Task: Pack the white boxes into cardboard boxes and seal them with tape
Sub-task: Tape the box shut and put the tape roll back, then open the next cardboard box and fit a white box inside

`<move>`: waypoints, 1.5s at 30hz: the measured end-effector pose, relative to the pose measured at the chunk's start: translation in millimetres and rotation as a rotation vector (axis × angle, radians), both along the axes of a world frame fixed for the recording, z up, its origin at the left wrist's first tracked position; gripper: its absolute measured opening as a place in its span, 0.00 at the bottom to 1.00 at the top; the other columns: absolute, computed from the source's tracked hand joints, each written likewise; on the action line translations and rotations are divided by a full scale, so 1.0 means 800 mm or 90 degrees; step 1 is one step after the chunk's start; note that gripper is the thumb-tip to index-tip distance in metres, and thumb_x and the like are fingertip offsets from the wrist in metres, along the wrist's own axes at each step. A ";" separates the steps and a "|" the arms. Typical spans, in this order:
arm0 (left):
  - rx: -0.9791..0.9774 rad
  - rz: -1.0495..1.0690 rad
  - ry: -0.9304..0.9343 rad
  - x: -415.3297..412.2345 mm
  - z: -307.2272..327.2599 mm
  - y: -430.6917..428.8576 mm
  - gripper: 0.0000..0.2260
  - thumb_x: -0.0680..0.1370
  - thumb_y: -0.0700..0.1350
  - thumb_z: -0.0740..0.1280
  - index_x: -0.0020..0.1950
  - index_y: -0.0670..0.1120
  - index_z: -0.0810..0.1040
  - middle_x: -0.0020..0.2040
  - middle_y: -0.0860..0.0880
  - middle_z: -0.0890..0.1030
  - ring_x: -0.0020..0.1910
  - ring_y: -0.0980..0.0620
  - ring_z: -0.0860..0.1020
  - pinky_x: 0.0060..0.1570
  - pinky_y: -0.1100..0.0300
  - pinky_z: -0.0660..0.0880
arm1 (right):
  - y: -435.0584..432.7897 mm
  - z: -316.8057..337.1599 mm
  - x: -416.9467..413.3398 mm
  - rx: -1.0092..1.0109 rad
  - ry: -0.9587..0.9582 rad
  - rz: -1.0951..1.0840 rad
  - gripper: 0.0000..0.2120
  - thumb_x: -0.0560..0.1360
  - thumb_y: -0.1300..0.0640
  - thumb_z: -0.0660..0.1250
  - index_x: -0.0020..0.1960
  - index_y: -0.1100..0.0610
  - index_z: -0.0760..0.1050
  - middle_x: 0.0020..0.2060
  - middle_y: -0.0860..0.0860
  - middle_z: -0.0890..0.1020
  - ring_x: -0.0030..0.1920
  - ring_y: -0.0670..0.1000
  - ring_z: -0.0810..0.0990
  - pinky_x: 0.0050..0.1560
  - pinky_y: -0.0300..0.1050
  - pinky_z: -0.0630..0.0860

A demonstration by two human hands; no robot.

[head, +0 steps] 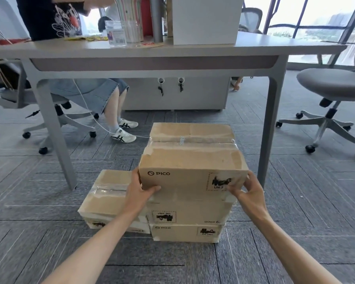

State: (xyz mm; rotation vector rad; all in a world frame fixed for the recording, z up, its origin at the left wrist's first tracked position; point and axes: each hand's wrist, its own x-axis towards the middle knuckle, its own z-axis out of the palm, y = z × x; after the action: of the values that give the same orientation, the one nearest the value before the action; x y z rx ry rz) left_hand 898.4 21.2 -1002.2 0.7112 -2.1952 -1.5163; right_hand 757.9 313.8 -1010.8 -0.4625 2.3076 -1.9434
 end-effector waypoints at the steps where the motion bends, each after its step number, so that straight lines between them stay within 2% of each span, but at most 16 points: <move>1: -0.007 -0.013 -0.006 0.001 0.002 -0.002 0.33 0.69 0.43 0.78 0.68 0.54 0.64 0.59 0.57 0.77 0.60 0.55 0.75 0.64 0.51 0.72 | 0.003 0.002 -0.002 0.016 0.005 -0.001 0.23 0.68 0.61 0.78 0.59 0.52 0.72 0.52 0.49 0.84 0.56 0.46 0.82 0.60 0.53 0.77; 4: -0.030 -0.049 -0.012 0.013 0.006 -0.004 0.32 0.71 0.44 0.76 0.70 0.55 0.64 0.62 0.59 0.75 0.62 0.57 0.74 0.62 0.55 0.72 | 0.016 0.008 0.001 0.068 0.028 -0.008 0.29 0.67 0.56 0.79 0.64 0.51 0.71 0.56 0.44 0.81 0.58 0.45 0.80 0.58 0.48 0.78; 7: -0.045 -0.047 -0.039 0.039 0.029 0.001 0.32 0.74 0.45 0.74 0.74 0.51 0.63 0.68 0.56 0.72 0.64 0.57 0.73 0.64 0.54 0.71 | 0.026 0.028 0.020 0.100 0.016 -0.025 0.27 0.70 0.54 0.76 0.66 0.52 0.73 0.58 0.44 0.81 0.57 0.46 0.81 0.55 0.44 0.79; 11: -0.068 -0.078 -0.170 0.076 0.121 0.022 0.28 0.76 0.49 0.70 0.74 0.49 0.63 0.70 0.53 0.70 0.65 0.54 0.72 0.67 0.51 0.69 | 0.044 0.112 0.064 0.200 -0.055 -0.020 0.21 0.75 0.58 0.72 0.67 0.57 0.74 0.60 0.50 0.81 0.56 0.46 0.81 0.48 0.32 0.77; 12: -0.074 -0.094 -0.202 0.082 0.154 0.027 0.28 0.77 0.49 0.69 0.74 0.49 0.63 0.72 0.51 0.70 0.67 0.52 0.71 0.68 0.50 0.68 | 0.051 0.142 0.075 0.234 -0.069 -0.016 0.19 0.76 0.59 0.70 0.66 0.58 0.74 0.60 0.51 0.81 0.55 0.47 0.80 0.50 0.32 0.76; 16: -0.165 -0.211 -0.287 0.108 0.309 0.060 0.23 0.81 0.47 0.63 0.75 0.47 0.64 0.75 0.49 0.66 0.73 0.50 0.65 0.72 0.49 0.63 | 0.080 0.292 0.125 0.322 -0.097 0.021 0.16 0.78 0.62 0.68 0.65 0.58 0.76 0.59 0.51 0.81 0.56 0.47 0.80 0.61 0.48 0.77; 19: -0.253 -0.268 -0.287 0.127 0.437 0.101 0.18 0.81 0.48 0.62 0.71 0.47 0.71 0.74 0.50 0.68 0.72 0.50 0.67 0.71 0.51 0.65 | 0.109 0.424 0.167 0.316 -0.105 -0.011 0.14 0.78 0.61 0.67 0.63 0.56 0.78 0.57 0.50 0.82 0.55 0.46 0.80 0.62 0.48 0.77; 23: -0.324 -0.340 -0.250 0.140 0.588 0.169 0.16 0.82 0.48 0.61 0.70 0.48 0.72 0.73 0.52 0.68 0.72 0.53 0.66 0.71 0.52 0.66 | 0.165 0.573 0.217 0.424 -0.049 0.007 0.17 0.79 0.58 0.66 0.67 0.55 0.75 0.63 0.51 0.79 0.64 0.50 0.77 0.67 0.47 0.72; 27: -0.408 -0.370 -0.172 0.149 0.678 0.248 0.15 0.82 0.46 0.60 0.68 0.48 0.74 0.72 0.51 0.70 0.70 0.52 0.70 0.68 0.53 0.69 | 0.235 0.677 0.251 0.519 0.024 0.023 0.20 0.80 0.55 0.64 0.72 0.54 0.71 0.69 0.49 0.75 0.70 0.49 0.71 0.69 0.47 0.68; 33: -0.505 -0.469 -0.161 0.124 0.725 0.347 0.18 0.81 0.48 0.60 0.71 0.50 0.70 0.75 0.51 0.65 0.73 0.50 0.64 0.70 0.51 0.65 | 0.311 0.745 0.264 0.563 0.085 -0.032 0.23 0.81 0.52 0.62 0.75 0.52 0.67 0.73 0.49 0.70 0.74 0.48 0.65 0.73 0.51 0.65; 37: -0.526 -0.523 -0.152 0.095 0.732 0.384 0.16 0.81 0.49 0.60 0.69 0.53 0.72 0.74 0.51 0.66 0.72 0.51 0.66 0.70 0.53 0.66 | 0.337 0.758 0.259 0.532 0.060 -0.085 0.22 0.81 0.51 0.62 0.74 0.50 0.68 0.73 0.48 0.70 0.74 0.47 0.64 0.72 0.49 0.64; 40: -0.539 -0.556 -0.123 0.062 0.729 0.410 0.15 0.81 0.49 0.61 0.68 0.54 0.74 0.73 0.53 0.68 0.72 0.54 0.65 0.68 0.54 0.67 | 0.353 0.760 0.246 0.511 0.028 -0.121 0.21 0.81 0.51 0.62 0.73 0.49 0.69 0.73 0.47 0.70 0.74 0.46 0.64 0.72 0.51 0.66; 45: -0.539 -0.593 -0.085 -0.020 0.715 0.443 0.16 0.81 0.50 0.60 0.69 0.53 0.72 0.73 0.54 0.68 0.73 0.54 0.64 0.68 0.55 0.66 | 0.378 0.754 0.197 0.527 0.000 -0.155 0.19 0.80 0.51 0.63 0.71 0.48 0.71 0.72 0.46 0.71 0.73 0.46 0.65 0.71 0.52 0.67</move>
State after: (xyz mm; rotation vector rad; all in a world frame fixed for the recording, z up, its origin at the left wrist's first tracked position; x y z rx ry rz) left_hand 882.1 375.5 -430.3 -0.5663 -3.0919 -0.6161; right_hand 915.8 616.0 -407.3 -0.0934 2.9640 -0.8662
